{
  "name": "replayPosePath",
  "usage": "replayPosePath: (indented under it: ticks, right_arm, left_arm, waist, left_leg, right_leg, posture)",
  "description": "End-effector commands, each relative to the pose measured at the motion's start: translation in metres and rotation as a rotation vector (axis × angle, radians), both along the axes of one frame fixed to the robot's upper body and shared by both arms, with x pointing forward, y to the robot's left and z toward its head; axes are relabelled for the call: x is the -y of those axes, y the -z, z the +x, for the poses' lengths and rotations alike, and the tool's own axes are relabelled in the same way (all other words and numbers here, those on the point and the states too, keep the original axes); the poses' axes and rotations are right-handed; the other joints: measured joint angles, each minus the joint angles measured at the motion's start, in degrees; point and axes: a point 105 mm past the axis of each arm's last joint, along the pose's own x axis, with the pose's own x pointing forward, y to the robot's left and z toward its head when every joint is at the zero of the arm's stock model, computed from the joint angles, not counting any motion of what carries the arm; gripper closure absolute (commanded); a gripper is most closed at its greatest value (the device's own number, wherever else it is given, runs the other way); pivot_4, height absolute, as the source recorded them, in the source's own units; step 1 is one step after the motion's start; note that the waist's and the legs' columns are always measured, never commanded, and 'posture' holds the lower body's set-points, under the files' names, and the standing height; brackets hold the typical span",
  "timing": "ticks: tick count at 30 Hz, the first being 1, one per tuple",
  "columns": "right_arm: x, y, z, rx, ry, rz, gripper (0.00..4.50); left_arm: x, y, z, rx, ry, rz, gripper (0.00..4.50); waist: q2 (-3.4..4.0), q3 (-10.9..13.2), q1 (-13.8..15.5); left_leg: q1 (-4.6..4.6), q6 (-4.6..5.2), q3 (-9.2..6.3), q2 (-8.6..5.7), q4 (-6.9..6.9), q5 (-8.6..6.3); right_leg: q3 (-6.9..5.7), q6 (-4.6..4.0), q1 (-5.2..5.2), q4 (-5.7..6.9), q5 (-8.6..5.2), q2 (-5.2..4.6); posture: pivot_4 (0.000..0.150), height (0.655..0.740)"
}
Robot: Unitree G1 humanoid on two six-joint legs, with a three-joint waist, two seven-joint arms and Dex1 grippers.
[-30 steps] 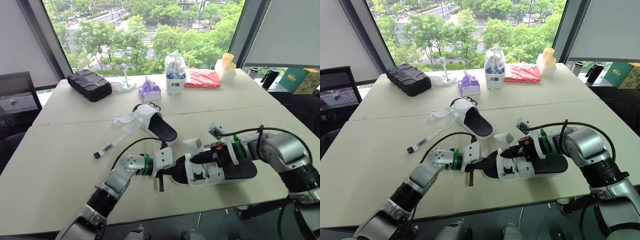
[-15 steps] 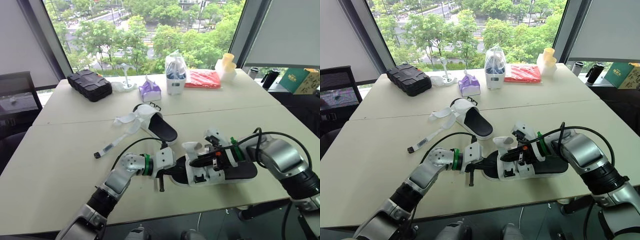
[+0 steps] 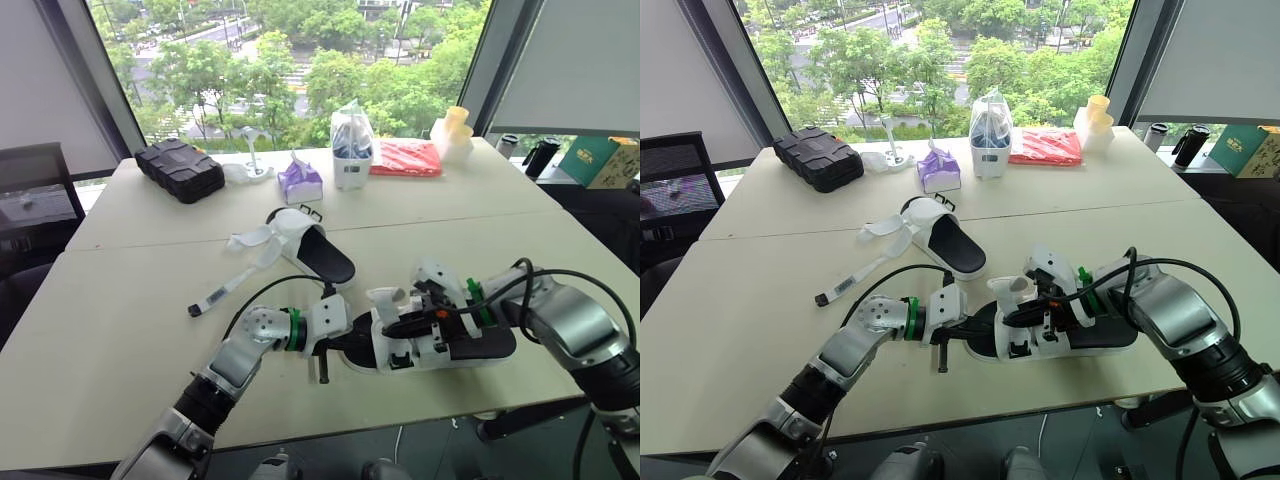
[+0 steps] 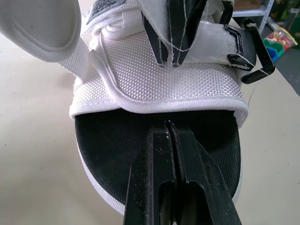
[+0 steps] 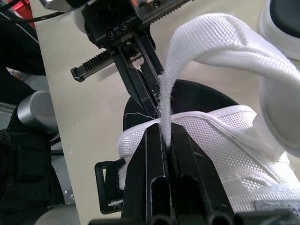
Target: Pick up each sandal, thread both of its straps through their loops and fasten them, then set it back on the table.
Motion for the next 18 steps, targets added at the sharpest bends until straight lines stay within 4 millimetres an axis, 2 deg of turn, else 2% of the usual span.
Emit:
replayPosePath:
  ticks: [1, 6, 15, 18]
  right_arm:
    - [-0.009, -0.009, -0.009, 0.026, -0.068, 0.037, 4.45]
    - [-0.015, -0.013, -0.014, 0.047, -0.114, 0.043, 4.45]
    - [-0.009, -0.003, -0.028, 0.042, -0.189, -0.040, 4.45]
    - [-0.007, 0.007, -0.029, 0.033, -0.170, -0.063, 4.45]
  left_arm:
    - [-0.005, 0.014, 0.000, -0.028, -0.020, 0.052, 4.50]
    - [-0.006, 0.013, 0.000, -0.025, -0.018, 0.054, 4.50]
    - [-0.006, 0.013, 0.001, -0.022, -0.019, 0.057, 4.50]
    - [-0.006, 0.013, 0.001, -0.022, -0.019, 0.057, 4.50]
  waist:
    - [0.00, 0.00, -0.02]
    - [0.00, 0.00, -0.02]
    - [-0.01, 0.00, -0.04]
    - [-0.01, 0.00, -0.02]
  left_leg:
    - [0.00, 0.00, 0.00, 0.00, 0.00, 0.00]
    - [0.00, 0.00, 0.00, 0.00, 0.00, 0.00]
    - [0.00, 0.00, 0.00, 0.00, 0.00, 0.00]
    - [0.00, 0.00, 0.00, 0.00, 0.00, 0.00]
  right_leg:
    - [0.00, 0.00, 0.00, 0.00, 0.00, 0.00]
    - [0.00, -0.01, 0.00, 0.00, -0.01, -0.01]
    - [0.00, -0.01, 0.00, 0.00, -0.01, 0.01]
    - [0.00, -0.01, 0.00, 0.00, -0.01, 0.00]
  posture:
    - [0.150, 0.7400]
    - [0.150, 0.7400]
    - [0.150, 0.7400]
    - [0.150, 0.7400]
